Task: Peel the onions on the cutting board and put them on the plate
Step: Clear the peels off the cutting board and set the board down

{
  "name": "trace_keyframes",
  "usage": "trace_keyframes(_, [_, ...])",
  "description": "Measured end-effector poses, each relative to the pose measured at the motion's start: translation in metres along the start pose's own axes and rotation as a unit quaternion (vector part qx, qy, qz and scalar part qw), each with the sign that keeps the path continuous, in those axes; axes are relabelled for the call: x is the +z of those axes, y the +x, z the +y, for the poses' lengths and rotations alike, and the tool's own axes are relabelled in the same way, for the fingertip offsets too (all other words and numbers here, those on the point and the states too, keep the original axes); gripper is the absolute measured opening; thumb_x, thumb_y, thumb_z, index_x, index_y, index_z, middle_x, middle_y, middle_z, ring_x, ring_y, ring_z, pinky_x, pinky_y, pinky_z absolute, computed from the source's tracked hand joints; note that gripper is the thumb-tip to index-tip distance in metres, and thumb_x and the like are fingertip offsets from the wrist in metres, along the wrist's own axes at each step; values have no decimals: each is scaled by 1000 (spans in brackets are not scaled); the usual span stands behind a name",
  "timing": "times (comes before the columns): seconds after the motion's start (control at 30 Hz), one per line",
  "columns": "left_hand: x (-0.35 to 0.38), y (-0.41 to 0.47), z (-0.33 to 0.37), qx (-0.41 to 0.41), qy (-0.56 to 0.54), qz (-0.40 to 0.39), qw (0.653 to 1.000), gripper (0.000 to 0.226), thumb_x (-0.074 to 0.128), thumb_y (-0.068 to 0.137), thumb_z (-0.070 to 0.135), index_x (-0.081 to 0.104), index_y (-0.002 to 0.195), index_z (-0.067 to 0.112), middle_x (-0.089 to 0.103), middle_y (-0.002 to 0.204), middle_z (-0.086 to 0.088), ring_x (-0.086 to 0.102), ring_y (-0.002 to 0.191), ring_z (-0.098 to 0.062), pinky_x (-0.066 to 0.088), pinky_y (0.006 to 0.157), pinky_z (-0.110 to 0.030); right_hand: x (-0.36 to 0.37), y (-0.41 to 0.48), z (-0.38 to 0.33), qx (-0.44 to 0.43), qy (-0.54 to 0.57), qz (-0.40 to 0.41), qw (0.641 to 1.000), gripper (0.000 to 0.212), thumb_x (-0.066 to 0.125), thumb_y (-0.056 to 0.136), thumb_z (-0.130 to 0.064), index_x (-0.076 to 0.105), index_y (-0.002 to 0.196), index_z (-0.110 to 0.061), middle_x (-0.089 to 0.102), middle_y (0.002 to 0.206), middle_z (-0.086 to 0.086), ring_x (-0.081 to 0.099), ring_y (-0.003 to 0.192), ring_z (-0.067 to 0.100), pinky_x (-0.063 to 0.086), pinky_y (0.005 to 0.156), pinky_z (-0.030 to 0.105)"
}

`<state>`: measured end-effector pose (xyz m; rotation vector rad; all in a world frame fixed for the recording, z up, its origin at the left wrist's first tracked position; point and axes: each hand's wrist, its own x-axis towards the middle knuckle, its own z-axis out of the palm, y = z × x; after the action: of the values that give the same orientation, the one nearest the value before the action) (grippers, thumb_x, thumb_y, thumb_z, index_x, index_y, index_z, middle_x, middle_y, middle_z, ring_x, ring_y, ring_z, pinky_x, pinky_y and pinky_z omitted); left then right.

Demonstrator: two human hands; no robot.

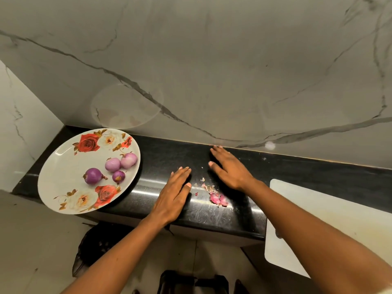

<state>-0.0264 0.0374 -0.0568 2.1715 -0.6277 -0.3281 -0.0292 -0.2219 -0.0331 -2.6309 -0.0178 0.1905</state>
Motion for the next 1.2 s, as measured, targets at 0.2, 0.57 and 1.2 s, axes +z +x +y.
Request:
trace_keyframes(0.2, [-1, -3, 3, -22, -31, 13, 999, 56, 39, 106, 40, 37, 161, 27, 29, 163, 22, 15, 151, 16, 11, 129, -24, 4, 24, -11, -18, -57, -43, 997, 67, 28, 110, -53, 14, 167, -20, 10, 175, 1, 5, 162, 14, 3, 132, 41])
trace_keyframes(0.57, [-8, 20, 3, 7, 158, -60, 986, 61, 21, 112, 48, 13, 168, 23, 6, 176, 7, -7, 161, -7, -7, 132, -39, 22, -73, -22, -145, 3, -106, 984, 62, 29, 112, -52, 9, 167, -31, 7, 174, -12, -3, 158, -5, -1, 129, 27])
trace_keyframes(1.2, [-22, -30, 8, -39, -92, -47, 994, 55, 40, 113, 37, 24, 165, 31, 16, 171, 24, 4, 154, 16, 4, 119, -5, -4, 43, -30, 79, -87, -6, 993, 60, 43, 105, -48, 36, 158, -23, 45, 140, 13, 46, 131, 35, 44, 110, 50])
